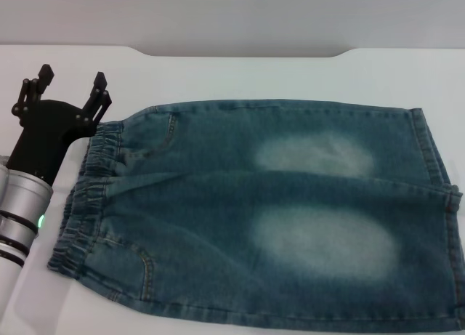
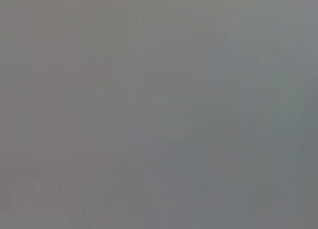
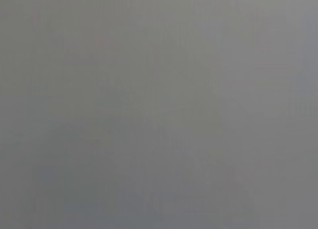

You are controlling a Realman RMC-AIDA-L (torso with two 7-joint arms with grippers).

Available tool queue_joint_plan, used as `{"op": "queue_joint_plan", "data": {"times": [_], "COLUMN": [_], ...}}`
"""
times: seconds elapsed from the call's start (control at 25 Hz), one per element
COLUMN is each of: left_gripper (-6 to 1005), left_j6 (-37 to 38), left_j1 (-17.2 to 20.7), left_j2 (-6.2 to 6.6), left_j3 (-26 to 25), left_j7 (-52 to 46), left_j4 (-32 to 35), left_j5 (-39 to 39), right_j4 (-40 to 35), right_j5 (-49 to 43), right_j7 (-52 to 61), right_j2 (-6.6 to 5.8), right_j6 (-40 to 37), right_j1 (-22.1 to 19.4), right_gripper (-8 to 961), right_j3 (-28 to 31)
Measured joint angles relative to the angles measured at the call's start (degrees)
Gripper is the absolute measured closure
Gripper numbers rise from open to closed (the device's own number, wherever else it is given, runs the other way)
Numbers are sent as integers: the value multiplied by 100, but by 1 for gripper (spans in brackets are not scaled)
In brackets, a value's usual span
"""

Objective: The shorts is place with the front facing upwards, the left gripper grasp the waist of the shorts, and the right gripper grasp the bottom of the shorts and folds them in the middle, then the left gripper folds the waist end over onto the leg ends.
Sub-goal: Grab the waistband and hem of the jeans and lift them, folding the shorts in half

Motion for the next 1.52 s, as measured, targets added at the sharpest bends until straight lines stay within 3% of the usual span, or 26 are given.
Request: {"op": "queue_joint_plan", "data": {"times": [0.36, 0.52, 0.6, 0.68, 0.72, 0.76, 0.84, 0.92, 1.0, 1.04, 1.12, 1.24, 1.28, 1.32, 1.44, 1.52], "left_gripper": [163, 162, 162, 162, 162, 162, 163, 162, 162, 162, 162, 162, 162, 162, 163, 163], "left_j6": [112, -187, -543, -955, -1391, -1391, -3123, -3911, -5236, -5863, -7246, -9026, -9521, -10051, -11029, -11566], "left_j1": [93, 106, 130, 162, 206, 206, 362, 440, 590, 652, 697, 653, 618, 573, 465, 402], "left_j2": [26, 97, 159, 254, 358, 358, 608, 632, 593, 541, 380, 123, 86, 73, 81, 69], "left_j3": [78, 89, -38, -189, -356, -356, -1082, -1471, -2115, -2391, -2910, -3537, -3658, -3747, -3970, -4149], "left_j7": [-1, -28, 21, 62, 70, 70, 74, 75, 102, 144, 384, 980, 1120, 1194, 1176, 1173], "left_j4": [37, -193, -517, -900, -1299, -1299, -2581, -3127, -4039, -4439, -5170, -5988, -6216, -6437, -6840, -7050], "left_j5": [0, 130, 288, 459, 627, 627, 1251, 1572, 2065, 2265, 2562, 2640, 2627, 2608, 2583, 2580], "right_j4": [131, 663, 1073, 1704, 2144, 2709, 3678, 4610, 5478, 5898, 6456, 7044, 7173, 7307, 7587, 7788], "right_j5": [40, 51, 54, 55, 54, 54, 54, 24, -48, -104, -262, -976, -1231, -1490, -1761, -1786], "right_j7": [35, 193, 212, 202, 126, -23, -448, -1034, -1654, -1923, -2306, -2474, -2397, -2259, -1671, -1576], "right_j2": [8, -130, -305, -608, -789, -1056, -1358, -1446, -1360, -1237, -907, -214, -104, -39, -154, -160], "right_j6": [86, 344, 635, 1206, 1645, 2265, 3437, 4707, 6219, 7104, 8603, 10510, 10875, 11221, 12194, 12913], "right_j1": [14, -140, -229, -349, -415, -518, -701, -918, -1145, -1221, -1270, -1207, -1165, -1109, -891, -764], "right_gripper": [350, 350, 350, 350, 350, 350, 350, 350, 350, 350, 350, 350, 350, 350, 350, 350], "right_j3": [-119, -62, 24, 160, 268, 477, 1051, 1812, 2741, 3280, 4188, 5464, 5687, 5877, 6193, 6552]}}
